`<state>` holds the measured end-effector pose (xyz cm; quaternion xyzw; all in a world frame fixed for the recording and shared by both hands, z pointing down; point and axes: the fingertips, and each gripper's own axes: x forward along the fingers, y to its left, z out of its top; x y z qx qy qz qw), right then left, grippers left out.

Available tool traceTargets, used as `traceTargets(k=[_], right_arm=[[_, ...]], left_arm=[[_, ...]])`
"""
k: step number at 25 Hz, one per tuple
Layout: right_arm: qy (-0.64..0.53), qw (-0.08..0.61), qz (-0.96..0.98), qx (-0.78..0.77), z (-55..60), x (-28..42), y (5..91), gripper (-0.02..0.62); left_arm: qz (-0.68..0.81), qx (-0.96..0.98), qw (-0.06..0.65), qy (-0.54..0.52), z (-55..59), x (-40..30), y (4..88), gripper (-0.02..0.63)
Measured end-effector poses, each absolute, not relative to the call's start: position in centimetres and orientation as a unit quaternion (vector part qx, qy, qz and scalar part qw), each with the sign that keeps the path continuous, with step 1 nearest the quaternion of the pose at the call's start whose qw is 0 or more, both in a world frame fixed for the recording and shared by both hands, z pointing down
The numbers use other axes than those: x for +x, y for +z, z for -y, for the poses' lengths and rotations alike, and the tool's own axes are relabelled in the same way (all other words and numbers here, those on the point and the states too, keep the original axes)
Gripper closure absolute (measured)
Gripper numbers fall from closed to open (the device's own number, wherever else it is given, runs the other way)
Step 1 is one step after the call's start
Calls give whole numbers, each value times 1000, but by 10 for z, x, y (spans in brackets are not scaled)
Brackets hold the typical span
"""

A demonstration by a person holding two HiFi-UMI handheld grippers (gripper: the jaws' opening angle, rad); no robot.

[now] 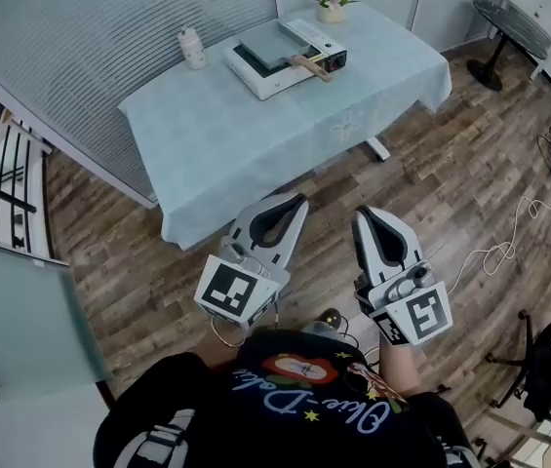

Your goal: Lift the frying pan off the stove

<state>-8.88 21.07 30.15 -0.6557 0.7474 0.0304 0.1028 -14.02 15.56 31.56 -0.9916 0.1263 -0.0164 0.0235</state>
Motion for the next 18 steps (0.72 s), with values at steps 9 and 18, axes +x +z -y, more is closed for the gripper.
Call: traceTargets(k=[9,18], right_arm=[[30,106,-771,-627,-218,-73,307,594],[21,112,-773,-624,-230,-55,313,594]], left_arm=[[-161,-986,22,-23,-160,-124,322,600],[-179,-983,25,-21,-166,-116,317,600]])
